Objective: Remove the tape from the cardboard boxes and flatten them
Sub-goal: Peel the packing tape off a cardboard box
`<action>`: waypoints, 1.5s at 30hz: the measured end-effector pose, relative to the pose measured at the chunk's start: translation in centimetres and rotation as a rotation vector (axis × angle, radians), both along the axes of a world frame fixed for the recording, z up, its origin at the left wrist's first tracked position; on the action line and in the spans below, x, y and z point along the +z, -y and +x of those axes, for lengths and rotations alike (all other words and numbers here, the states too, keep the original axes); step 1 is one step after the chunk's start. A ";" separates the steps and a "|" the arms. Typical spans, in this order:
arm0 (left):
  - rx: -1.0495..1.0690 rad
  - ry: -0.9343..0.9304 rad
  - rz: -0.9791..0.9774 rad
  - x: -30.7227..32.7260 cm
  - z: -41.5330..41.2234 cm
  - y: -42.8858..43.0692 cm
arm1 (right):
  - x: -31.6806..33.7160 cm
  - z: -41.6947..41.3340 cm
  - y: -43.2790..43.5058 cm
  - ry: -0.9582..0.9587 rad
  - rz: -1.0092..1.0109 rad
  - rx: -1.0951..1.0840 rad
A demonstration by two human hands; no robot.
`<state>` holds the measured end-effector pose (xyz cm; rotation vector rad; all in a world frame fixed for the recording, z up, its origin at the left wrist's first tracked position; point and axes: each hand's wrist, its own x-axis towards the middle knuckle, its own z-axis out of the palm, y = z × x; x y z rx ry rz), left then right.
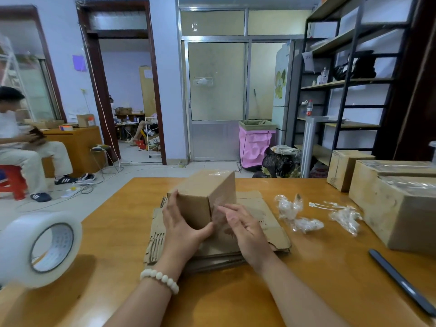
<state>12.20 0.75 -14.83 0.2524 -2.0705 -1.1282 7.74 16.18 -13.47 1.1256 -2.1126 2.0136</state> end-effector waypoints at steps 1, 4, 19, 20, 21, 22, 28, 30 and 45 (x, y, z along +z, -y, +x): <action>0.004 -0.009 0.005 0.1 0.0 0.0 | -0.1 -0.2 0.1 0.051 -0.019 -0.005; -0.026 0.003 -0.052 0.2 0.2 -0.2 | -0.3 -0.5 0.3 0.186 -0.091 -0.107; -0.142 0.044 0.127 0.9 0.8 0.0 | -0.2 -1.1 0.2 0.148 -0.011 -0.251; -0.147 0.050 0.137 1.0 0.8 -0.1 | -0.3 -1.0 0.2 0.085 -0.006 -0.304; -0.152 0.055 0.145 1.1 0.8 -0.3 | -0.2 -0.7 0.3 0.026 -0.018 -0.329; -0.157 0.057 0.149 1.1 0.8 -0.4 | -0.2 -0.5 0.3 -0.054 -0.007 -0.348; -0.162 0.041 0.212 1.0 0.7 -0.2 | -0.8 -0.6 -0.1 -0.295 0.065 -0.207; -0.163 0.043 0.225 0.9 0.6 -0.1 | -0.2 -0.2 -0.5 -0.185 0.096 -0.083; -0.103 -0.020 0.046 0.4 0.5 -0.5 | 0.5 -0.2 0.0 0.478 -0.168 0.004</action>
